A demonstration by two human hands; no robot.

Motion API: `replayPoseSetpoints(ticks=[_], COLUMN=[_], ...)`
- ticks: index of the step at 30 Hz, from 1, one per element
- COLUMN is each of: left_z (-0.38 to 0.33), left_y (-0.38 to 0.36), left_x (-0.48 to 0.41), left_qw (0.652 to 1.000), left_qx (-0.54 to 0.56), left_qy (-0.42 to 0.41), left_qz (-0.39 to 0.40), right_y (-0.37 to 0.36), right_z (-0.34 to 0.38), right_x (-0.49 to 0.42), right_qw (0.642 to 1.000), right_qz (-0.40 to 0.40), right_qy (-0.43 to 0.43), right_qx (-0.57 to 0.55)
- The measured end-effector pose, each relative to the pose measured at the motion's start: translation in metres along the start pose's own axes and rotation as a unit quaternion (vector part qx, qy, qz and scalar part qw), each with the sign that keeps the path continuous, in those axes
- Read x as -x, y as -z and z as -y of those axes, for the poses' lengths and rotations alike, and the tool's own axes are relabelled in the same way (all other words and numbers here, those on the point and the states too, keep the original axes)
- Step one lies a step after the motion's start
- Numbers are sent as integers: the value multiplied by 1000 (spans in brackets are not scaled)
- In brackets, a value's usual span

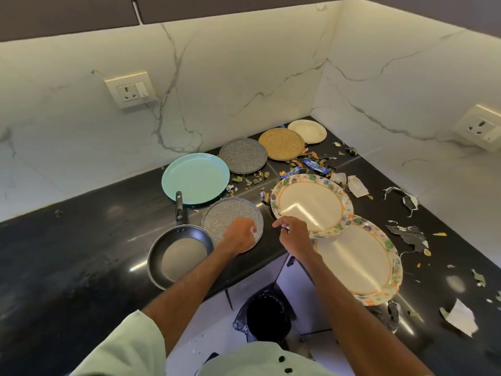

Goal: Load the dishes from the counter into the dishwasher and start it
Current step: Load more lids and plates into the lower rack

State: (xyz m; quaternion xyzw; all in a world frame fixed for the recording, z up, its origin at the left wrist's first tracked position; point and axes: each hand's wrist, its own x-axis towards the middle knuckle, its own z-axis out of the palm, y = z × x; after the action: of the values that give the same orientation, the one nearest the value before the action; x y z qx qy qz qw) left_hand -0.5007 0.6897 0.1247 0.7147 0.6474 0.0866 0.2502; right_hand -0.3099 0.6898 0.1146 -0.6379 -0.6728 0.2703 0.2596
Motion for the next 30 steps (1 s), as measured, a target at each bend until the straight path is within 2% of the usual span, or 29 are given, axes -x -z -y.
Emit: replayPoseSetpoints(ticks=[9,14,16,23,30], left_z=[-49,-61,-65,-82,-82], left_y=[-11,-11,-10,-10,-14], left_x=[-16,-24,-27,-32,-27], left_qw=[999,998,997,994,994], left_qx=[23,45,61,51,16], left_qy=[28,37,38,76,92], left_qz=[-4,-14,-27,-67,-63], right_y=[20,36,42,48,46], right_z=[-40,-59,-68,-82,-66], right_x=[-11,-26,-34,-42,-31], right_qw=[999,999,998,993,997], right_qz=[29,-30,-48,-58,-30], right_qy=[-23,-15,-49,-100,-70], right_qx=[-20,2,-2,34,-7])
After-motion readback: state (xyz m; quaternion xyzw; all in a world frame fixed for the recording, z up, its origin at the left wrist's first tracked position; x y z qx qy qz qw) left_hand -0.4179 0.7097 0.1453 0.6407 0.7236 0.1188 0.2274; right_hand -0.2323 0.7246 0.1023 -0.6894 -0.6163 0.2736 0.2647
